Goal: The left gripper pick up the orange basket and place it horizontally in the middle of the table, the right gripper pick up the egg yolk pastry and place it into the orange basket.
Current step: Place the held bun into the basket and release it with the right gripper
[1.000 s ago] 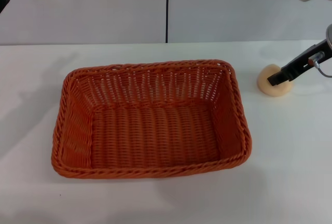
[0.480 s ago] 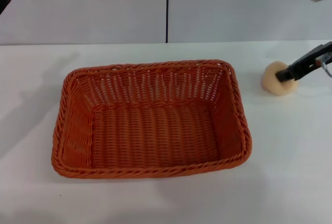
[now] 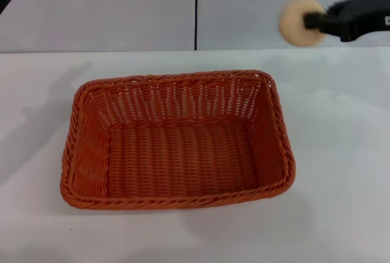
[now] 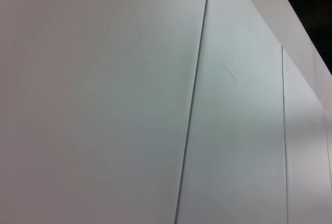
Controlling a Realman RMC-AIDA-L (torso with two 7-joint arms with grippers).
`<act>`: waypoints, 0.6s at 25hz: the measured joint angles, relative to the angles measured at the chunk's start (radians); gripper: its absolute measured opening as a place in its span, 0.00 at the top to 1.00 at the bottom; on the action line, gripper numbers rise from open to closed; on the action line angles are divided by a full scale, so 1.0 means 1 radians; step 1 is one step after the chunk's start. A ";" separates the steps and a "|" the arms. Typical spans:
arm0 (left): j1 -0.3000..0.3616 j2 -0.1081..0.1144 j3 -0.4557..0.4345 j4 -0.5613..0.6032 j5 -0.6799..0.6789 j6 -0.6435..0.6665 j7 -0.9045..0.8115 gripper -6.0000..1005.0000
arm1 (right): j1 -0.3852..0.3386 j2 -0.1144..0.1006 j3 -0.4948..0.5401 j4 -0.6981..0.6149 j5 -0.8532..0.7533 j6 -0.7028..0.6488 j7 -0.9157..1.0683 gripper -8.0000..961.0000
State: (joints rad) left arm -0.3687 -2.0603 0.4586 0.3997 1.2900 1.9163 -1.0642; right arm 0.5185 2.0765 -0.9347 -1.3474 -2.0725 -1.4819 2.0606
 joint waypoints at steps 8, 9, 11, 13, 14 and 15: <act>-0.003 0.001 0.000 -0.012 0.000 0.004 0.000 0.27 | -0.011 -0.003 -0.170 0.020 0.261 -0.097 -0.151 0.92; -0.003 0.001 0.000 -0.012 0.000 0.004 0.000 0.27 | -0.001 -0.004 -0.192 0.029 0.251 -0.089 -0.151 0.92; -0.003 0.001 0.000 -0.012 0.000 0.004 0.000 0.27 | 0.020 -0.003 -0.227 0.049 0.222 -0.073 -0.144 0.93; -0.003 0.000 0.000 -0.012 0.000 0.004 0.000 0.27 | 0.032 -0.001 -0.256 0.061 0.197 -0.049 -0.126 0.93; -0.002 0.000 0.000 -0.012 0.001 0.005 0.000 0.27 | 0.034 -0.001 -0.267 0.064 0.189 -0.038 -0.120 0.93; -0.002 0.000 0.000 -0.012 0.001 0.005 0.000 0.27 | 0.033 -0.001 -0.275 0.063 0.189 -0.033 -0.120 0.93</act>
State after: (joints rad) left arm -0.3705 -2.0599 0.4587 0.3880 1.2911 1.9212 -1.0646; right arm 0.5511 2.0760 -1.2099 -1.2841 -1.8839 -1.5146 1.9402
